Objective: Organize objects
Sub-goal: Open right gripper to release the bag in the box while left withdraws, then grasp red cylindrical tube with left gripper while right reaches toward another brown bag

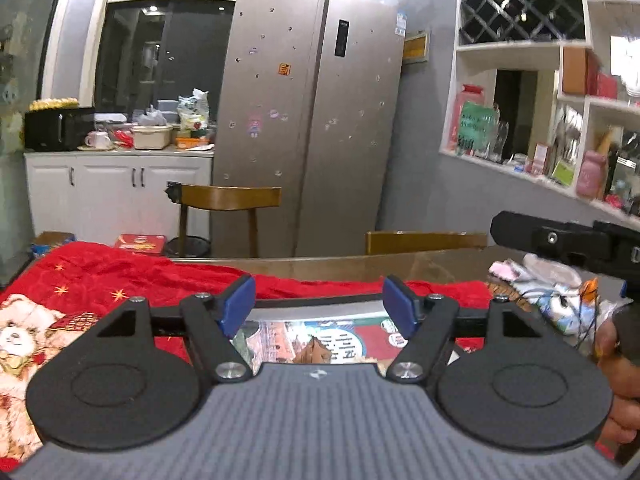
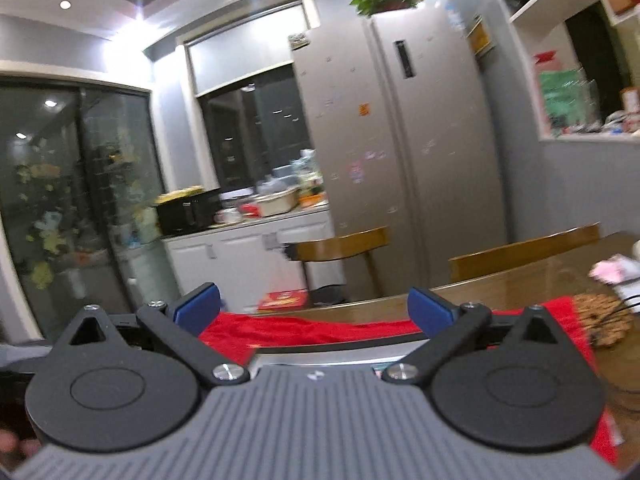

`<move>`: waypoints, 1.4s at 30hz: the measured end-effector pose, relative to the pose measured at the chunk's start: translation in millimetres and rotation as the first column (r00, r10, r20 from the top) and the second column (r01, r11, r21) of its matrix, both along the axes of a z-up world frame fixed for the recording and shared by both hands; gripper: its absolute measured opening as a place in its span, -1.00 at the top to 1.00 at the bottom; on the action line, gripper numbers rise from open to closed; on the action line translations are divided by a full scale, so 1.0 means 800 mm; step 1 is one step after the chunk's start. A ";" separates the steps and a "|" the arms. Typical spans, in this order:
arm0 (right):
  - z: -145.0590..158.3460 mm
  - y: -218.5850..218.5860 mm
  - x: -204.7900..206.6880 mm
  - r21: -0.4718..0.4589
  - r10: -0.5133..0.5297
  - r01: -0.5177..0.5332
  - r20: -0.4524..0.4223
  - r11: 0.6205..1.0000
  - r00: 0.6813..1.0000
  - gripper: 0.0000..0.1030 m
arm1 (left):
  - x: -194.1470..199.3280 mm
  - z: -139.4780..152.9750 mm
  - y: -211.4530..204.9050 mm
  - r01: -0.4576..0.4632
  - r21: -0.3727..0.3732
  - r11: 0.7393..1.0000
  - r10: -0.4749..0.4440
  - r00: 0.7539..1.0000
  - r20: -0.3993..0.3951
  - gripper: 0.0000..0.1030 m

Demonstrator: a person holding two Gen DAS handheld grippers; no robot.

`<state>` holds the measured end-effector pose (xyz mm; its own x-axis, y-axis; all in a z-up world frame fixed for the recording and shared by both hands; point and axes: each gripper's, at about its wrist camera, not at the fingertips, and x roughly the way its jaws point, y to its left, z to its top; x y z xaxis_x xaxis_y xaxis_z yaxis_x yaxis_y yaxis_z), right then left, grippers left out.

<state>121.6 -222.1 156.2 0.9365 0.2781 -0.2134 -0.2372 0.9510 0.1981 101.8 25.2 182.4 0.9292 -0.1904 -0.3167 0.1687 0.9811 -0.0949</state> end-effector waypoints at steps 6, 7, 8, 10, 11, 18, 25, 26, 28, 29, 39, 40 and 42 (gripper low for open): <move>-0.036 -0.048 -0.002 0.015 -0.044 0.045 -0.027 0.999 0.999 -1.00 | -0.017 -0.024 -0.044 0.070 -0.012 0.997 -0.071 0.997 -0.041 -0.46; -0.044 -0.054 0.001 0.032 -0.037 0.038 -0.033 0.999 0.999 -1.00 | -0.015 -0.033 -0.051 0.092 -0.011 0.996 -0.093 0.994 -0.056 -0.46; -0.053 -0.060 0.004 0.050 -0.030 0.033 -0.044 0.998 0.999 -1.00 | -0.012 -0.044 -0.058 0.115 -0.003 0.993 -0.115 0.991 -0.076 -0.46; -0.071 -0.070 0.008 0.074 -0.016 0.022 -0.078 0.997 0.997 -1.00 | -0.011 -0.071 -0.075 0.150 0.021 0.988 -0.146 0.982 -0.120 -0.46; -0.080 -0.074 0.009 0.079 -0.008 0.015 -0.090 0.997 0.996 -1.00 | -0.011 -0.085 -0.082 0.173 0.033 0.984 -0.167 0.977 -0.136 -0.46; -0.135 -0.087 -0.003 -0.006 0.037 -0.038 -0.184 0.999 0.982 -0.97 | -0.005 -0.157 -0.103 0.312 0.050 0.949 -0.294 0.929 -0.224 -0.46; -0.156 -0.079 -0.006 -0.013 0.099 -0.107 -0.275 0.994 0.956 -0.95 | 0.018 -0.194 -0.118 0.342 0.128 0.931 -0.293 0.909 -0.298 -0.46; -0.157 -0.077 -0.005 -0.010 0.109 -0.117 -0.283 0.993 0.953 -0.95 | 0.023 -0.199 -0.118 0.343 0.125 0.931 -0.290 0.904 -0.315 -0.46; -0.163 -0.070 -0.006 -0.016 0.123 -0.134 -0.300 0.991 0.946 -0.95 | 0.031 -0.204 -0.113 0.355 0.097 0.930 -0.309 0.897 -0.317 -0.47; -0.165 -0.066 -0.006 -0.022 0.130 -0.144 -0.307 0.989 0.943 -0.95 | 0.033 -0.205 -0.112 0.358 0.091 0.929 -0.314 0.897 -0.311 -0.48; -0.176 -0.058 -0.002 0.004 0.162 -0.172 -0.364 0.985 0.917 -0.88 | 0.047 -0.215 -0.116 0.417 0.116 0.902 -0.370 0.882 -0.292 -0.79; -0.177 -0.057 -0.002 0.006 0.167 -0.178 -0.370 0.984 0.914 -0.88 | 0.048 -0.215 -0.116 0.430 0.118 0.895 -0.383 0.876 -0.294 -0.79; -0.179 -0.053 -0.001 -0.003 0.172 -0.187 -0.373 0.982 0.912 -0.86 | 0.048 -0.215 -0.116 0.456 0.115 0.883 -0.405 0.862 -0.306 -0.79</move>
